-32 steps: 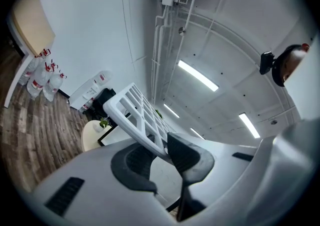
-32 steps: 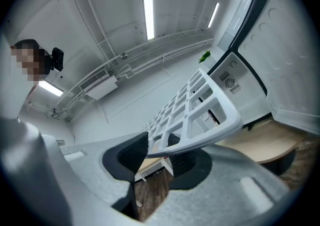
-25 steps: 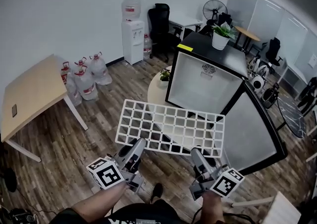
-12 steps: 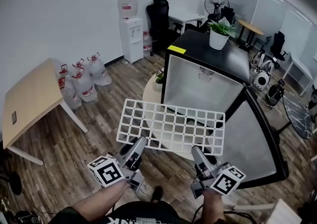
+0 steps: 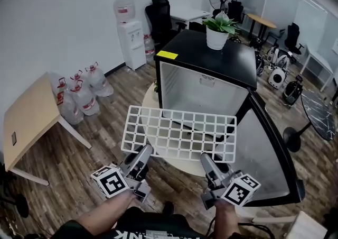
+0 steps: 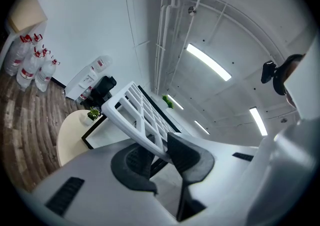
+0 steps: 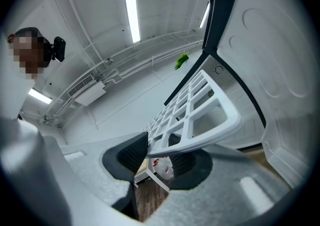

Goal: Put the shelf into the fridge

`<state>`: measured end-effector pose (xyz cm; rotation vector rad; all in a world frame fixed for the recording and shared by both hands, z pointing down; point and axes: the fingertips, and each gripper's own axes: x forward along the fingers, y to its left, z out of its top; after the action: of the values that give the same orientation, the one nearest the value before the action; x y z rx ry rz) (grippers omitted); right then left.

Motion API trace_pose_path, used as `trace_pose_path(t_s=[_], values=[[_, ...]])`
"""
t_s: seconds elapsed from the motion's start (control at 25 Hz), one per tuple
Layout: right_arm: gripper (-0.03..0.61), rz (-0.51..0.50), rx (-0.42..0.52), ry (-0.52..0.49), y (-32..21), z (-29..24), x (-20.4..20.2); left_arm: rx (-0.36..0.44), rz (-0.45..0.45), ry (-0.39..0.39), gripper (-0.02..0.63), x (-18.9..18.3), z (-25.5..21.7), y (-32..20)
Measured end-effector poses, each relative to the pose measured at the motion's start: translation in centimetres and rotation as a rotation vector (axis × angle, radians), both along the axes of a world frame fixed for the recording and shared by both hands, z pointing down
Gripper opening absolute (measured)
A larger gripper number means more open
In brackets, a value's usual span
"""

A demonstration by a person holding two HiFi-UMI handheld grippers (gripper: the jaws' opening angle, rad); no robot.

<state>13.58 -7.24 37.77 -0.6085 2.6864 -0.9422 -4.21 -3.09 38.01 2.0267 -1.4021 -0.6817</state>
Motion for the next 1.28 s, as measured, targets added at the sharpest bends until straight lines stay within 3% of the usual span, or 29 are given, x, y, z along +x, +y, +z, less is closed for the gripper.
trace_pose_path(t_s=[0.48,0.68,1.28], values=[[0.118,0.112,-0.041,0.017,-4.0,1.8,0.5,-0.042,0.114,0.023,0.080,0.2,1.9,-6.2],[0.118,0.203,-0.048,0.035,-5.4,2.8,-0.2,-0.059,0.220,0.043,0.080,-0.7,3.3,-9.6],[0.118,0.457,-0.189,0.081,-8.3,8.2,-2.4,-0.188,0.490,0.098,0.080,-2.2,9.2,-17.1]])
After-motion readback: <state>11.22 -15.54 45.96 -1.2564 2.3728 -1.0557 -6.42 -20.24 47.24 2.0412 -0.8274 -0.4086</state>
